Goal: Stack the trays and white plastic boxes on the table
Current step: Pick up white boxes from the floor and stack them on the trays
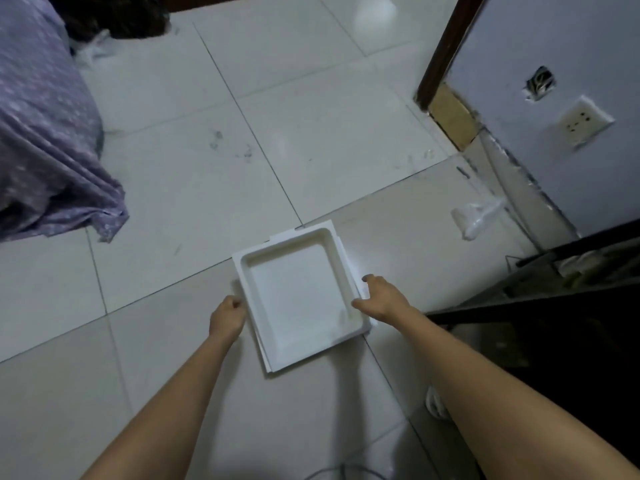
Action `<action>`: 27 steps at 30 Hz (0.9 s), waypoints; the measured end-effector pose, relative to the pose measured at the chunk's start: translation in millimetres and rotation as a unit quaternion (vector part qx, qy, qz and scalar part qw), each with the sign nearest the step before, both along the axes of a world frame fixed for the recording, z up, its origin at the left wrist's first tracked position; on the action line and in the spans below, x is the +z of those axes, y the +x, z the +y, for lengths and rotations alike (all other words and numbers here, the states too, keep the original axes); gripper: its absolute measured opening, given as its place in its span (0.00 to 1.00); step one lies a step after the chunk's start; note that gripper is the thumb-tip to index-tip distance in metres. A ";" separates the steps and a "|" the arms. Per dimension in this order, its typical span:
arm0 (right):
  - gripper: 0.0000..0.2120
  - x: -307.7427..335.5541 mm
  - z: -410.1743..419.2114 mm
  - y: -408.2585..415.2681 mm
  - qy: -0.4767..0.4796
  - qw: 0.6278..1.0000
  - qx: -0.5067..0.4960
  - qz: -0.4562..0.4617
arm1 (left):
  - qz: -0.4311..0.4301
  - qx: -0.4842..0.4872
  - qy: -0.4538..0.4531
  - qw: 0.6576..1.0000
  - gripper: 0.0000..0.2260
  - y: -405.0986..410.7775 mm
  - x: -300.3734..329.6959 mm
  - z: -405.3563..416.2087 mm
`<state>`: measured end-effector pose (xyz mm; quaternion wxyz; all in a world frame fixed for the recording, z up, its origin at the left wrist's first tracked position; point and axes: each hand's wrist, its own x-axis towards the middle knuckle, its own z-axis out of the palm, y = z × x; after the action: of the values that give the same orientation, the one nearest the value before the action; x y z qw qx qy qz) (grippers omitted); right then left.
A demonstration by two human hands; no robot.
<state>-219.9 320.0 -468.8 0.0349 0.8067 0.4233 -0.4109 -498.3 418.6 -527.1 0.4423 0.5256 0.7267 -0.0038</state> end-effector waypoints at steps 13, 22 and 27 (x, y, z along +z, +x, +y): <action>0.23 -94.4 0.9 9.2 -0.036 0.998 0.012 0.040 | -0.011 0.079 -0.060 0.995 0.22 6.8 -66.8 -11.2; 0.10 -108.1 3.4 12.2 0.010 0.997 -0.026 0.072 | -0.017 0.096 0.003 0.995 0.16 27.8 -70.9 -20.7; 0.10 -79.8 -1.5 20.9 0.068 0.996 -0.046 0.029 | -0.013 0.063 0.065 0.996 0.15 37.5 -53.4 -30.4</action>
<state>-199.1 318.5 -548.6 -0.0513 0.8137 0.4135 -0.4053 -460.9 388.1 -580.5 0.4160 0.5065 0.7513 0.0778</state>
